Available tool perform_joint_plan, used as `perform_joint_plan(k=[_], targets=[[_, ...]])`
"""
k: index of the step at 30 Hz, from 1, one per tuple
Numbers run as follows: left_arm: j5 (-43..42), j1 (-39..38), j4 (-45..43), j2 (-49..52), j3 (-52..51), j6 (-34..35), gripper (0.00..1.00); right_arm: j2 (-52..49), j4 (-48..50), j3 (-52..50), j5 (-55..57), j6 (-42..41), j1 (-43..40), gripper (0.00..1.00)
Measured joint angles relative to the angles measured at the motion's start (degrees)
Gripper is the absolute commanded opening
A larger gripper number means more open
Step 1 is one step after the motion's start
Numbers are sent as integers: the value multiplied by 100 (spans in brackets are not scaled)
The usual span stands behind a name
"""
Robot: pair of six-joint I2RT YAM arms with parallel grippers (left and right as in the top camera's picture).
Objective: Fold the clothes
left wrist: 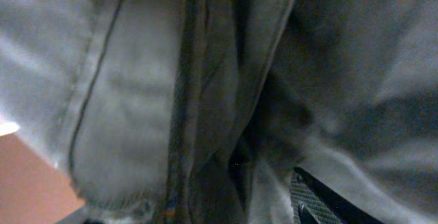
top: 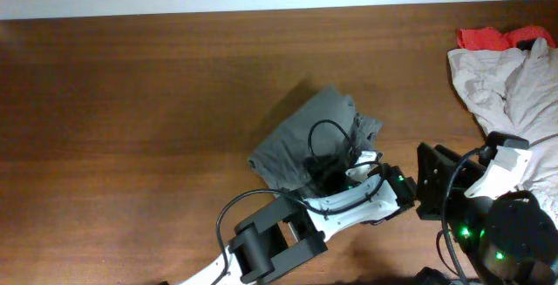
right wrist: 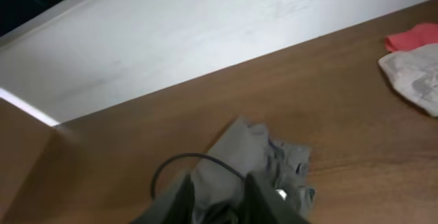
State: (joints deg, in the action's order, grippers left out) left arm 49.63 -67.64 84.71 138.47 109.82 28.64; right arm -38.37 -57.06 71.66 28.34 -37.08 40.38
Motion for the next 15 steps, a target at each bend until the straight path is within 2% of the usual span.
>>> perform_joint_plan(k=[4, 8, 15], targets=[[-68, 76, 584, 15, 597, 245, 67, 0, -9, 0, 72, 4, 0, 38], [-83, 240, 1047, 15, 1375, 343, 68, 0, -81, 0, 203, -2, 0, 38], [-227, 584, 1174, 15, 2028, 376, 67, 0, -129, 0, 361, -173, 0, 38]])
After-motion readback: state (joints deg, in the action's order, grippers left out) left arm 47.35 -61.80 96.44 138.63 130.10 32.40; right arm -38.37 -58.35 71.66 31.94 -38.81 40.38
